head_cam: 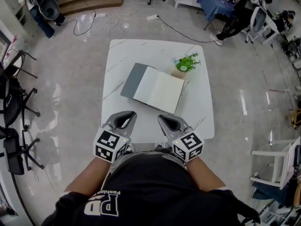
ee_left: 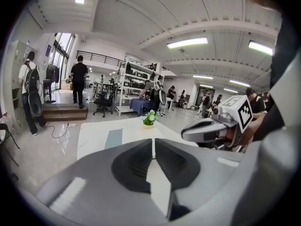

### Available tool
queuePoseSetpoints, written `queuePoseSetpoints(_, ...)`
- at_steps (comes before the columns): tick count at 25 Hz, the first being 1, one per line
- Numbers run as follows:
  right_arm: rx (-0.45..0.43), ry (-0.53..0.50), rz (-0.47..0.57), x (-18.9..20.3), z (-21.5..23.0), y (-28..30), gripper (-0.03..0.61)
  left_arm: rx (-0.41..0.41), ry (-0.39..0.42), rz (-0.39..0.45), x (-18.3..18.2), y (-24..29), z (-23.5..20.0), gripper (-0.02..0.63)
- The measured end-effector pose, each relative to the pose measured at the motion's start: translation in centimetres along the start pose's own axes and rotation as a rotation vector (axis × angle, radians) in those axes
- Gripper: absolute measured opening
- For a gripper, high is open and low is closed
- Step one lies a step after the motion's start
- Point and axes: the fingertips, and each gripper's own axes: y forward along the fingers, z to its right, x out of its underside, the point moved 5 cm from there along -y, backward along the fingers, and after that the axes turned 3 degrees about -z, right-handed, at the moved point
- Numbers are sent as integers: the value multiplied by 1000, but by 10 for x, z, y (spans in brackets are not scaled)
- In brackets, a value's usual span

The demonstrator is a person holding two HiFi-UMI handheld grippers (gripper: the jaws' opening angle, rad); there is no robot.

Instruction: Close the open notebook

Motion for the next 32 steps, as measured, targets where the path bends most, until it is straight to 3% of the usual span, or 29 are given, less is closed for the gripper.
queuePoseSetpoints(19, 8, 8, 4, 6, -3, -8, 0, 4, -7, 9, 2, 0, 6, 63)
queuePoseSetpoints(22, 9, 7, 2, 7, -2, -8, 0, -1, -10, 8, 4, 1, 5, 117)
queuePoseSetpoints(32, 12, 7, 6, 5, 1, -11, 0, -6, -2, 22, -3, 3, 5, 121)
